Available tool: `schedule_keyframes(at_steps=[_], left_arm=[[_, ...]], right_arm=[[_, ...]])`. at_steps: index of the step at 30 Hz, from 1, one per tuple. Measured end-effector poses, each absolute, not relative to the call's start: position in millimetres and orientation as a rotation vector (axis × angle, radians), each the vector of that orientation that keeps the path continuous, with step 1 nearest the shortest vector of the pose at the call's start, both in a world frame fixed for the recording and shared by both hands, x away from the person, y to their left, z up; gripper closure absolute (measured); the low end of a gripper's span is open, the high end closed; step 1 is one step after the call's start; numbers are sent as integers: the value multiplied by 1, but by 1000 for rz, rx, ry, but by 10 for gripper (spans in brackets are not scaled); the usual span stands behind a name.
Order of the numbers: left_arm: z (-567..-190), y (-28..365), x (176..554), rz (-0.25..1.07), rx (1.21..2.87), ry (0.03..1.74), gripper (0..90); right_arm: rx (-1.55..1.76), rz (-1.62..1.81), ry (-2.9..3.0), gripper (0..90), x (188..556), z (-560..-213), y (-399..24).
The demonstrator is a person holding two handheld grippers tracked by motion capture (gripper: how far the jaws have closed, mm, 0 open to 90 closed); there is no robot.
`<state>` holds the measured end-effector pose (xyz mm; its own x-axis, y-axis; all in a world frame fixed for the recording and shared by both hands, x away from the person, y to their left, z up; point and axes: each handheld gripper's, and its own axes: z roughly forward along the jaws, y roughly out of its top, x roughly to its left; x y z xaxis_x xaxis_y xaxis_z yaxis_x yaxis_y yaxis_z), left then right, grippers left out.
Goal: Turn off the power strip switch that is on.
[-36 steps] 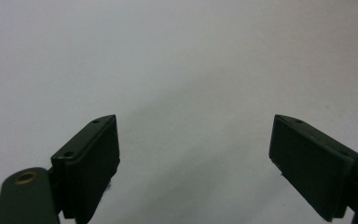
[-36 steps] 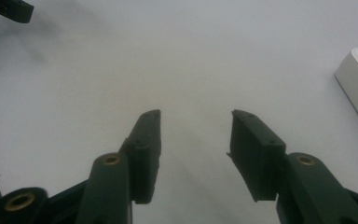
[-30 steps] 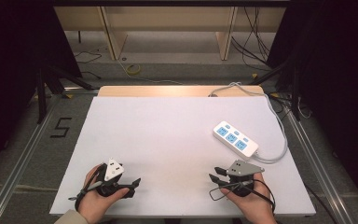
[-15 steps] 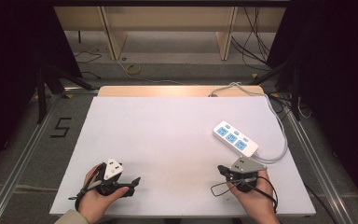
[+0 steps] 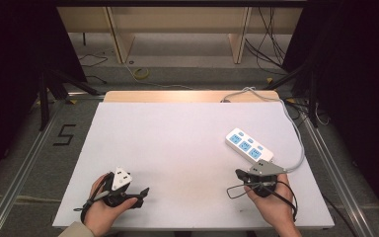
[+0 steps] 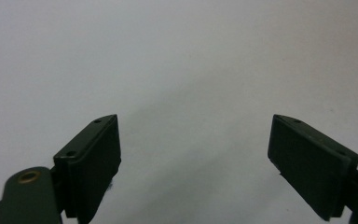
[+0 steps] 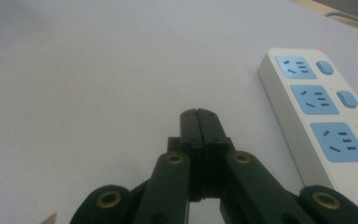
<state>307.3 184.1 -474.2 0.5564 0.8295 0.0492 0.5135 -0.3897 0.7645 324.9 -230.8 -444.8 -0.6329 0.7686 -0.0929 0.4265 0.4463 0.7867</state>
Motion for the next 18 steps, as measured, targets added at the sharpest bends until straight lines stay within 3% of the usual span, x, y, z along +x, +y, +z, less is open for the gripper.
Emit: schedule_keyframes(at_steps=[18], left_arm=[[-474,183,307,561,2072,1069,168]], right_arm=[[1082,954,2241,900,338,-434,-233]])
